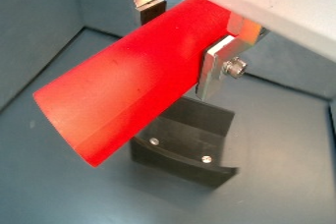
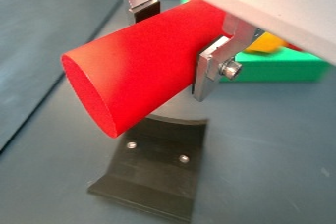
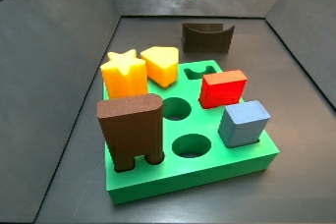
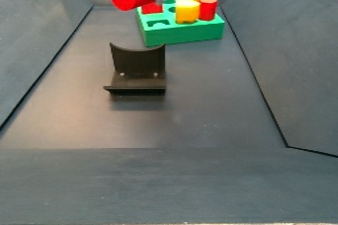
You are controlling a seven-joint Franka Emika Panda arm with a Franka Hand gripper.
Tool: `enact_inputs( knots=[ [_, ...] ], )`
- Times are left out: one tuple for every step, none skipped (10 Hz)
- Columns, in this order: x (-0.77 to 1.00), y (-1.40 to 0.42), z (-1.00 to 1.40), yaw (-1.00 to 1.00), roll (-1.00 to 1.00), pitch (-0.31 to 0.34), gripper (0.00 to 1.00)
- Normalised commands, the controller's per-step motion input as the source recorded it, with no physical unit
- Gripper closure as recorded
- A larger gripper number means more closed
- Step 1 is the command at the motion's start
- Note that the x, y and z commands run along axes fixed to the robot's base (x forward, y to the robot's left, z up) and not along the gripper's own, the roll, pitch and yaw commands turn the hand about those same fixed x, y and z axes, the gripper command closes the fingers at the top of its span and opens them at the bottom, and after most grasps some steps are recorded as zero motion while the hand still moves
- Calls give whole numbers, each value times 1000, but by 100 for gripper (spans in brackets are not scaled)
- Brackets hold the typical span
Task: Pick up the round object. Move up. Place the round object on the fixture. Regrasp the round object. Move to above the board. Insert the round object.
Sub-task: Place the round object on the fixture.
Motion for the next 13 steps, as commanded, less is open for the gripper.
enact_inputs(
  knots=[
    [465,-43,-23,1000,167,-114,100],
    [344,-33,-25,1000,180,-117,100],
    [110,178,9,497,-1000,95,100],
    [-35,183,16,374,-1000,104,100],
    [-46,149,34,330,-1000,108,100],
    [-25,88,28,306,-1000,117,100],
    [-6,60,29,288,-1000,132,100],
    [18,50,29,258,-1000,157,100],
    [33,44,17,231,-1000,178,100],
    [43,43,5,210,-1000,193,100],
    [62,42,-11,157,-1000,226,100],
    [77,42,-20,102,-1000,261,100],
    [83,44,-18,12,-891,277,100]
  ],
)
